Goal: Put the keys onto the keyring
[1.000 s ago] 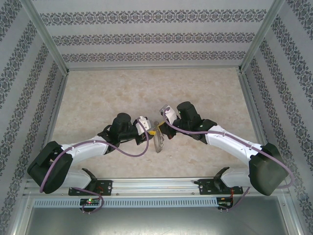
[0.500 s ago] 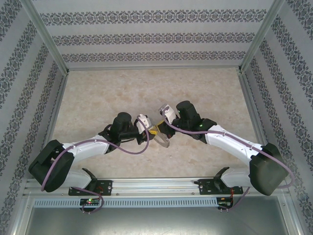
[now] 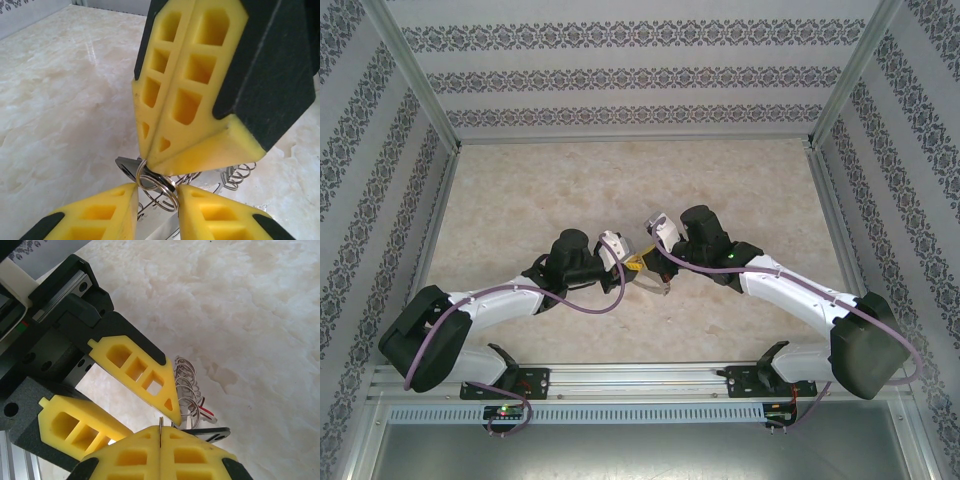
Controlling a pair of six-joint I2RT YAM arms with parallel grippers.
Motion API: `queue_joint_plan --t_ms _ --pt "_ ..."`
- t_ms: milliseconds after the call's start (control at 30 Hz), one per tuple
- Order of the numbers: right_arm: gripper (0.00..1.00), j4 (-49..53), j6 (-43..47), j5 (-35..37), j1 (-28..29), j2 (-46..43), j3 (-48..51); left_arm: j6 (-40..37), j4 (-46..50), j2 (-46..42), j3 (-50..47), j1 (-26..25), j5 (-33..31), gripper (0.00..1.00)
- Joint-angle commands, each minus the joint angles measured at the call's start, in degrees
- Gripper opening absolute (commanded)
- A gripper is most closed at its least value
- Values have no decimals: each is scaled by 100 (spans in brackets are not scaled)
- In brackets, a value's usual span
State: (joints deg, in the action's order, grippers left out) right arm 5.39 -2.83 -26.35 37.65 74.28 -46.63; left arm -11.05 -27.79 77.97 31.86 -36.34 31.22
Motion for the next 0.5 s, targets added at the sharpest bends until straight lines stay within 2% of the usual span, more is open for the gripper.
queue_joint_plan --t_ms 0,333,467 --pt "0 -60 78 7 32 -107 -140 -153 92 -43 94 -58 -110 26" --pt "0 -42 61 35 28 -116 -170 -319 281 -125 92 -58 -104 26" --pt "0 -33 64 30 32 -100 -162 -353 339 -123 114 -58 -113 17"
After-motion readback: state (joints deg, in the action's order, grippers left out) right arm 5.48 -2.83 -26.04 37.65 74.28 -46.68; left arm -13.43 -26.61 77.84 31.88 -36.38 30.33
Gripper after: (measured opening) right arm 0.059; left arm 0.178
